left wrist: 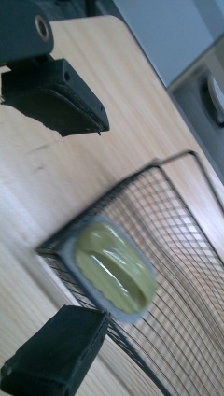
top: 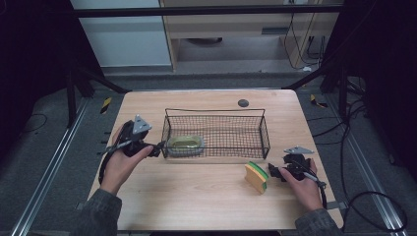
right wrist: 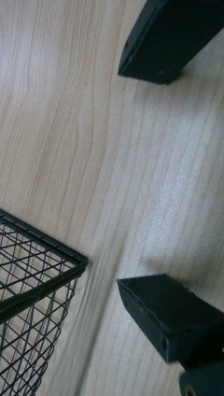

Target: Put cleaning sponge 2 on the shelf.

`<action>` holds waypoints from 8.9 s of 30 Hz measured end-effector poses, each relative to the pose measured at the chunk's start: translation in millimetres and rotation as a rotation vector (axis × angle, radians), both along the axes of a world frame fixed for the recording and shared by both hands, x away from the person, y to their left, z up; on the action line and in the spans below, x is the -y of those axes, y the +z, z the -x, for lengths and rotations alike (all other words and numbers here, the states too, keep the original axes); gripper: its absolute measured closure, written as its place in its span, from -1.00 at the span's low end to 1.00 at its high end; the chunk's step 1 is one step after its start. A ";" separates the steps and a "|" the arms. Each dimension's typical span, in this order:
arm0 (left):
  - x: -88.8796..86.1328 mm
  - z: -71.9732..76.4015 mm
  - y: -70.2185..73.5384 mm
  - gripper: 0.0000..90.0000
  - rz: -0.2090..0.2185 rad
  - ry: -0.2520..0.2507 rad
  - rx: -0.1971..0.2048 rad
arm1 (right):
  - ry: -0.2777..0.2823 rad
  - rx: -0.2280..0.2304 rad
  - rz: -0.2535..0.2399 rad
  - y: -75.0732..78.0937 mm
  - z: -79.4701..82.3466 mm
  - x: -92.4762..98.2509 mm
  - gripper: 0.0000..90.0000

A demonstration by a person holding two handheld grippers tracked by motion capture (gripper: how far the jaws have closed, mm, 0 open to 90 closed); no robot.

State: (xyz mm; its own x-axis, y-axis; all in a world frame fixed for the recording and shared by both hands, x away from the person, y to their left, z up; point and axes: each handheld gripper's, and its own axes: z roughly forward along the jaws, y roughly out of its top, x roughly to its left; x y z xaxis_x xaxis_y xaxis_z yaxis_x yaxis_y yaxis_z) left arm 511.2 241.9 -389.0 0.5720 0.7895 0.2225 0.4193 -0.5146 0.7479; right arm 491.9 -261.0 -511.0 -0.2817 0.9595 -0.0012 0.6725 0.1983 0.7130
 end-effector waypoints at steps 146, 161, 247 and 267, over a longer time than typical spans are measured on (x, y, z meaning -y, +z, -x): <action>-38.4 -3.1 -119.0 -1.00 0.123 0.134 -0.181 | 0.242 -0.122 0.173 188.4 -36.8 8.7 0.43; -38.2 -3.1 -119.2 -1.00 0.125 0.136 -0.178 | 0.288 -0.037 0.152 226.3 -70.1 -30.6 0.43; -38.0 -3.9 -119.3 -1.00 0.130 0.135 -0.180 | 0.400 -0.153 0.238 106.7 -140.3 -77.4 0.44; -37.9 -3.9 -119.3 -1.00 0.131 0.135 -0.180 | 0.391 -0.173 0.264 88.5 -143.1 -82.7 0.42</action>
State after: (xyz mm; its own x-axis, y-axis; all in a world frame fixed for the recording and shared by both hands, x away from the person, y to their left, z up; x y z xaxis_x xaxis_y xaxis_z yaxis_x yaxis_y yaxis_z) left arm 515.1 279.8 -508.4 0.4808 0.8766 0.0177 0.6099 -0.3489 0.7115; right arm 635.0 -178.2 -422.6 -0.6378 0.7552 -0.1515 0.6157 0.6180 0.4888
